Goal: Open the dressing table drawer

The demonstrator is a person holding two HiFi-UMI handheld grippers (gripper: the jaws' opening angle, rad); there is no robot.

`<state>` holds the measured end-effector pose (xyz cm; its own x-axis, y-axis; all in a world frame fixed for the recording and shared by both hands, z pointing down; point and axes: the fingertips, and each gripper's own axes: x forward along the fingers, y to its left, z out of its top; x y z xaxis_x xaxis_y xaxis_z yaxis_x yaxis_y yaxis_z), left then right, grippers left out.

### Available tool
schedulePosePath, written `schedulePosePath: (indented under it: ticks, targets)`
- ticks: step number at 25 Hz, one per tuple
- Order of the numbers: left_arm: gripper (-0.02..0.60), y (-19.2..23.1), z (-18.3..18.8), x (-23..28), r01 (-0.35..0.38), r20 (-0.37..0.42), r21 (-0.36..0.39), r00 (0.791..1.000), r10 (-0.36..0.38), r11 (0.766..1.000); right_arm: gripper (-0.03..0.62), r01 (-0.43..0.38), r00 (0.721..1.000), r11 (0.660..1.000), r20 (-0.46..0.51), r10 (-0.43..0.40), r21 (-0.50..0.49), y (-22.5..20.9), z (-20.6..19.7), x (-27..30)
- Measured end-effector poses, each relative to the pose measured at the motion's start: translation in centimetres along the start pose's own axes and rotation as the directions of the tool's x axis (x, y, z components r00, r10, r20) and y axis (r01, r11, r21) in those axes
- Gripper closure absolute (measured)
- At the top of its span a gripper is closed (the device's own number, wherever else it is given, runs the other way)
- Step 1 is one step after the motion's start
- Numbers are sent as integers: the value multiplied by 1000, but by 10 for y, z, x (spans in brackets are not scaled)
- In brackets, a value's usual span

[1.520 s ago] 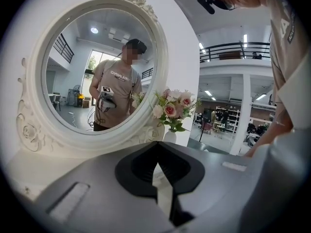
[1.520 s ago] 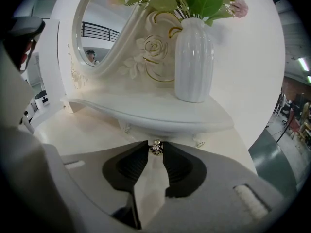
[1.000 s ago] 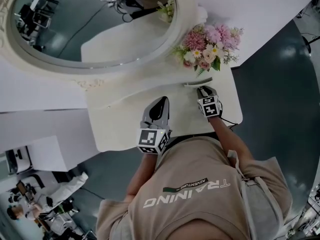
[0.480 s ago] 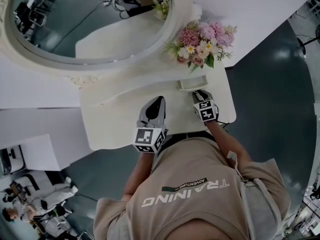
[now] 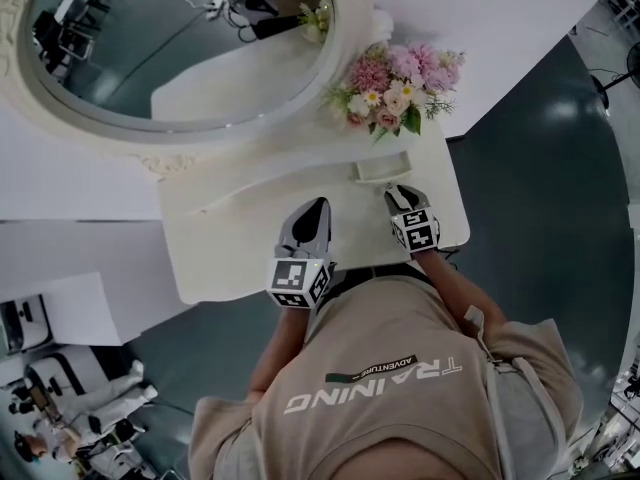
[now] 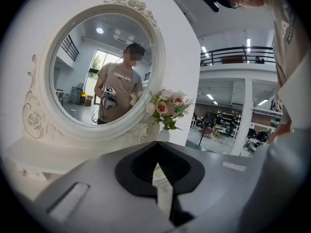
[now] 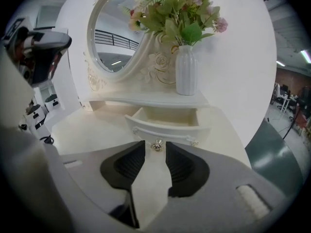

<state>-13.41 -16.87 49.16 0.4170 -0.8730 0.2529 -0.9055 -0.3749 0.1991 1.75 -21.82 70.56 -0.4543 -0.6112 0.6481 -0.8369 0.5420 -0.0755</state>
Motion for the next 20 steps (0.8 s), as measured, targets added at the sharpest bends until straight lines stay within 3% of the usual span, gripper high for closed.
schedulePosePath:
  ticks: [2, 5, 15, 20]
  targets:
    - [563, -1, 3, 1, 6, 7, 6, 1000, -6, 1000, 469, -11, 1000, 1000, 28, 11, -1, 1, 11, -14]
    - [563, -3, 7, 3, 12, 19, 16, 1000, -12, 1000, 590, -28, 996, 1000, 87, 29, -12, 4, 30, -36]
    - [563, -11, 18, 9, 47, 31, 52, 998, -49, 998, 592, -67, 979, 998, 191, 67, -10, 5, 70, -87]
    - [563, -16, 27, 14, 68, 38, 81, 997, -71, 994, 592, -70, 962, 995, 260, 87, -74, 9, 103, -115]
